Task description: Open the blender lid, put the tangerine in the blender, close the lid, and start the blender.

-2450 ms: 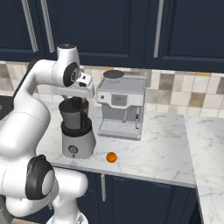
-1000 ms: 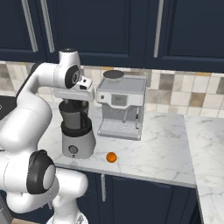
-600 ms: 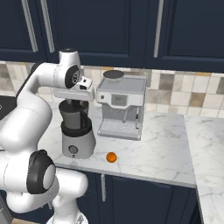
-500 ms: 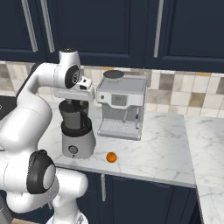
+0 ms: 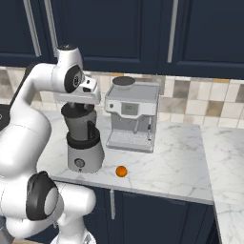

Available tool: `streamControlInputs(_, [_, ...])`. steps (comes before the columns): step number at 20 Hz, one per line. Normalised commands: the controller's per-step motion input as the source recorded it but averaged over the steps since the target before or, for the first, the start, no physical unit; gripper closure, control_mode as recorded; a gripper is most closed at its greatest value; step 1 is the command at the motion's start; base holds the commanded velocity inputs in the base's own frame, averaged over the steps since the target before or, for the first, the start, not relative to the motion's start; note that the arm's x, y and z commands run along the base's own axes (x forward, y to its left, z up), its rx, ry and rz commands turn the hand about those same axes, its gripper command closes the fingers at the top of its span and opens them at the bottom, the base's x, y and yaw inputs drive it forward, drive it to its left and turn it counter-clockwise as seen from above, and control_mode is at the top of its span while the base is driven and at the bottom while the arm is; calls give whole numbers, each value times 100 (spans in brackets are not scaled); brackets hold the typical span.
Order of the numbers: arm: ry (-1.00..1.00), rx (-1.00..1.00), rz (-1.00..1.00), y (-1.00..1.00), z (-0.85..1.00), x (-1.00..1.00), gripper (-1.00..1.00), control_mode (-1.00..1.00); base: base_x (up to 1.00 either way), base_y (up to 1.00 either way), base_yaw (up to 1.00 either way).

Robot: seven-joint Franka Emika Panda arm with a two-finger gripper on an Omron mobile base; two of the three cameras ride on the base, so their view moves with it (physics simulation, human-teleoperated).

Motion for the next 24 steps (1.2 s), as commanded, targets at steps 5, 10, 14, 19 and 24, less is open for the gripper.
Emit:
streamControlInputs(5, [-13, 0, 0, -41, 64, -55, 100, -100, 0, 0, 0])
streamControlInputs(10, [-8, 0, 0, -98, -6, -33, 100, -100, 0, 0, 0])
streamControlInputs(14, [0, 0, 0, -100, -83, -7, 100, -100, 0, 0, 0])
streamControlInputs(19, [1, -3, 0, -100, -100, -6, 100, -100, 0, 0, 0])
streamControlInputs(24, [1, 0, 0, -100, -100, 0, 100, -100, 0, 0, 0])
